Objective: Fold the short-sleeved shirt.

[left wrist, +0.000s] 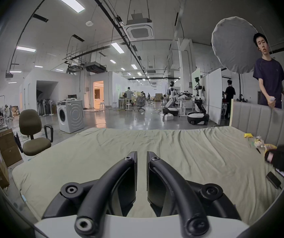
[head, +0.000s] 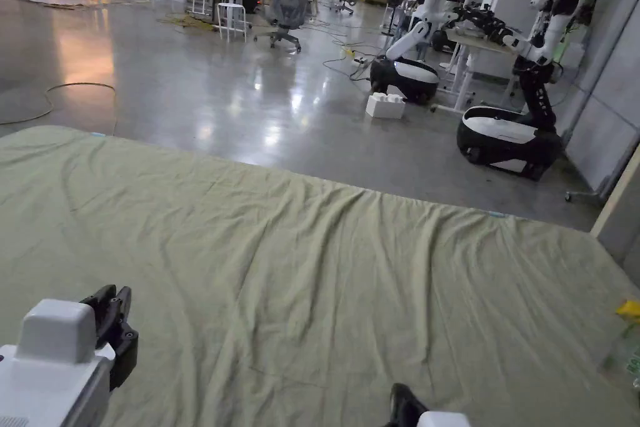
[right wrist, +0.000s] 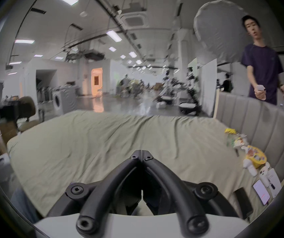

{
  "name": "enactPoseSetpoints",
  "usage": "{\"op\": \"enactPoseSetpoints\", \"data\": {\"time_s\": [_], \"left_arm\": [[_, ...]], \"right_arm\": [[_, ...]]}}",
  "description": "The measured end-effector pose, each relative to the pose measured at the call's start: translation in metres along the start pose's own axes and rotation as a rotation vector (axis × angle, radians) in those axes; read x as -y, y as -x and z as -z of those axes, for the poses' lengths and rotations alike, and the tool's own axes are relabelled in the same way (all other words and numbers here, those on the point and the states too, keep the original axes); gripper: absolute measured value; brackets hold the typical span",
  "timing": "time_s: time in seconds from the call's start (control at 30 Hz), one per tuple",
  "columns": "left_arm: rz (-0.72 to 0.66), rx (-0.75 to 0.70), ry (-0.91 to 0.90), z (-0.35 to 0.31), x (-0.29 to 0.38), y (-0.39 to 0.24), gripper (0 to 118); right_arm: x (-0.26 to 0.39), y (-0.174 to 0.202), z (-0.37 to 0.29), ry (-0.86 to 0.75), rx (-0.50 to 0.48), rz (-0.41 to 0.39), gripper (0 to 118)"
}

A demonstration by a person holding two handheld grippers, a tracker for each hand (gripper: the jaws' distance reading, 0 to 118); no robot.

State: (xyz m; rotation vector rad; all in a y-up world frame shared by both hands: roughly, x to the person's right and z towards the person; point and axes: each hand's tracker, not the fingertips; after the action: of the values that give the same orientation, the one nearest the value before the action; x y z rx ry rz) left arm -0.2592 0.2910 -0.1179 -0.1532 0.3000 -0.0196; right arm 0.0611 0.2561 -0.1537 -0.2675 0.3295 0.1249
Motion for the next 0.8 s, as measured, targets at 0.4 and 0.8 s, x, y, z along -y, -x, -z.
{"op": "enactPoseSetpoints", "data": {"time_s": [0.4,0.8], "left_arm": [[-0.114,0.01,0.185,-0.026,0.06,0.017,11],[-0.362,0.374,0.537,0.002,0.12,0.013,73]], "right_arm": [[0.135,0.05,0.055,0.422,-0.029,0.002,0],[0.143,0.037,0.057,0.398,-0.065,0.079,0]]}}
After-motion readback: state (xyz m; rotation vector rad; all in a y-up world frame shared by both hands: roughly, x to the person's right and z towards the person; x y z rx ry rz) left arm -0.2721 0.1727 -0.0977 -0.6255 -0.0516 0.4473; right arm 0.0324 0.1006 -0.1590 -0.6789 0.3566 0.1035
